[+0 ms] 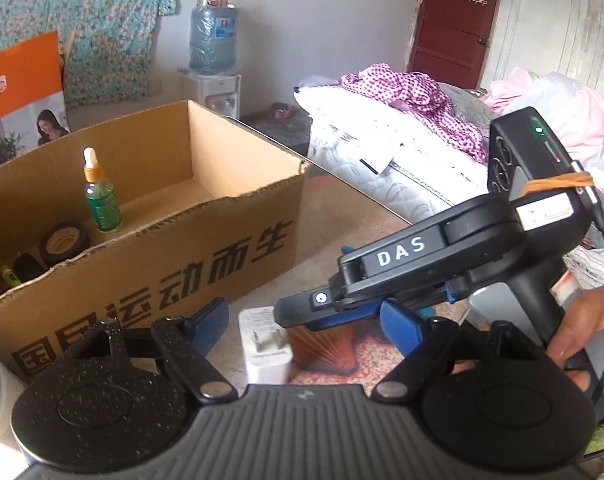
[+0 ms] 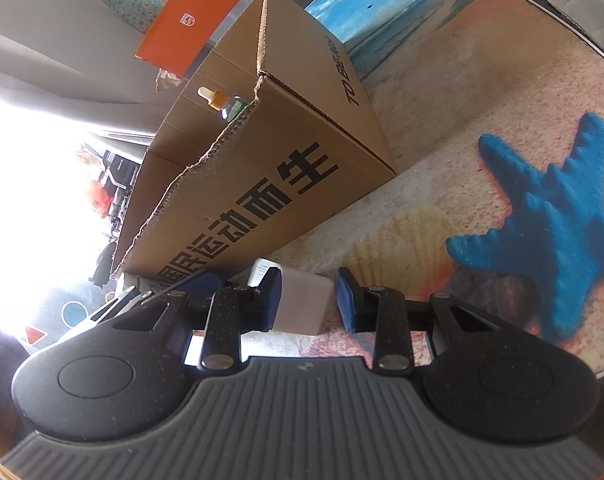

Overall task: Organize rigid objects
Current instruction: 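Grasp the white charger block with the right tool, then lift the white charger with the right tool and carry it over the box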

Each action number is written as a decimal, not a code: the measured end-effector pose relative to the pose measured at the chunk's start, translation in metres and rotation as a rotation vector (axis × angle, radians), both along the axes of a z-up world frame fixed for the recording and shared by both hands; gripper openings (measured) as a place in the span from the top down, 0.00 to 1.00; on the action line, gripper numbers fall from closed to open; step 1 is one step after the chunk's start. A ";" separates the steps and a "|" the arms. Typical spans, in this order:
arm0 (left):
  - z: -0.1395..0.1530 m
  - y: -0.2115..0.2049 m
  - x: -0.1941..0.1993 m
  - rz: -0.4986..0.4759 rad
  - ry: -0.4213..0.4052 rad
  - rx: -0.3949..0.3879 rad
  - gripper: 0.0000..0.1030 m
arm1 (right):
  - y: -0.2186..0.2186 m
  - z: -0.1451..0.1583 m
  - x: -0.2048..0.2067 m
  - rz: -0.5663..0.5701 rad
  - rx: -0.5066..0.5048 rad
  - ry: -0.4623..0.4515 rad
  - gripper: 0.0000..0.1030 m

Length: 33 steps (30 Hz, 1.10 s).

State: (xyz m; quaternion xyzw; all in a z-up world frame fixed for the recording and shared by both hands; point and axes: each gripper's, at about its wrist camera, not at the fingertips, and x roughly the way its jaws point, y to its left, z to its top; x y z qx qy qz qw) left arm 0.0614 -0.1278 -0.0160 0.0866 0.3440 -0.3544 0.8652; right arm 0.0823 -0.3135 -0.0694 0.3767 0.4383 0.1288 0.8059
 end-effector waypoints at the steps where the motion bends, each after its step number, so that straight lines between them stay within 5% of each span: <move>1: 0.000 0.001 0.001 0.005 0.002 0.002 0.18 | 0.001 0.000 0.000 0.002 0.003 -0.001 0.71; 7: -0.015 -0.002 0.015 0.039 0.042 0.053 0.20 | 0.003 0.002 0.003 0.001 0.000 -0.001 0.69; 22: -0.046 -0.012 0.034 0.076 0.135 0.123 0.66 | 0.011 -0.005 0.013 -0.002 0.022 0.036 0.65; 33: -0.040 -0.004 0.030 0.093 0.144 0.108 0.73 | 0.021 0.001 0.010 0.014 -0.008 0.025 0.65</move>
